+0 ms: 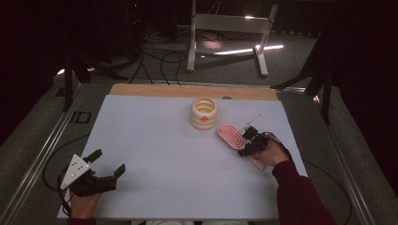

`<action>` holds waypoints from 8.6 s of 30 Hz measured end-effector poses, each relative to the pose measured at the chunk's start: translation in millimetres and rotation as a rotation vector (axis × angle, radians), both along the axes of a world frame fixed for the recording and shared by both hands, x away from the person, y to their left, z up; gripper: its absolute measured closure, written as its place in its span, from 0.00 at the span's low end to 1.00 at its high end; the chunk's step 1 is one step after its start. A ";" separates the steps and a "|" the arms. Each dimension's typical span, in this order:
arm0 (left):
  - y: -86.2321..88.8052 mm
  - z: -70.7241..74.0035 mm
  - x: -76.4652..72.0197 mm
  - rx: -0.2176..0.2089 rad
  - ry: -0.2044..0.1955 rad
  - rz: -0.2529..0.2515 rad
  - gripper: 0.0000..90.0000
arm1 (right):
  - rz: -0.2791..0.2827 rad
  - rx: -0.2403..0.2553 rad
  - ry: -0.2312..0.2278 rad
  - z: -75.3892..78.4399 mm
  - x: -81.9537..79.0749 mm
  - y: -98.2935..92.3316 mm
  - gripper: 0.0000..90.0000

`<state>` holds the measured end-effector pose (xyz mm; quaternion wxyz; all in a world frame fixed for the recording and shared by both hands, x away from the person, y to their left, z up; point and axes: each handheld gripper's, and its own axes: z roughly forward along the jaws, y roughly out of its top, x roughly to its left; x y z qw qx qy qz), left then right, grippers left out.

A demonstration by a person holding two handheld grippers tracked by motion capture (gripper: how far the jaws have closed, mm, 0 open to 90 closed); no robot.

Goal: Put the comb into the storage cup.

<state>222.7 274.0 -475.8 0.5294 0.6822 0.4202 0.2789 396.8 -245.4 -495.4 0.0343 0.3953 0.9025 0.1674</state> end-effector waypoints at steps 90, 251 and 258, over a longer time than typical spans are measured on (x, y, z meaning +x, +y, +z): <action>-2.8 -2.6 3.6 0.006 0.051 0.011 0.00 | 0.110 0.127 -0.171 33.5 -38.1 41.0 0.77; -119.6 21.1 69.0 -0.335 0.295 -0.219 0.70 | 0.361 0.284 -0.360 41.7 -83.2 197.5 0.77; -121.7 25.0 66.9 -0.339 0.268 -0.220 0.71 | 0.347 0.308 -0.376 43.0 -84.0 196.2 0.77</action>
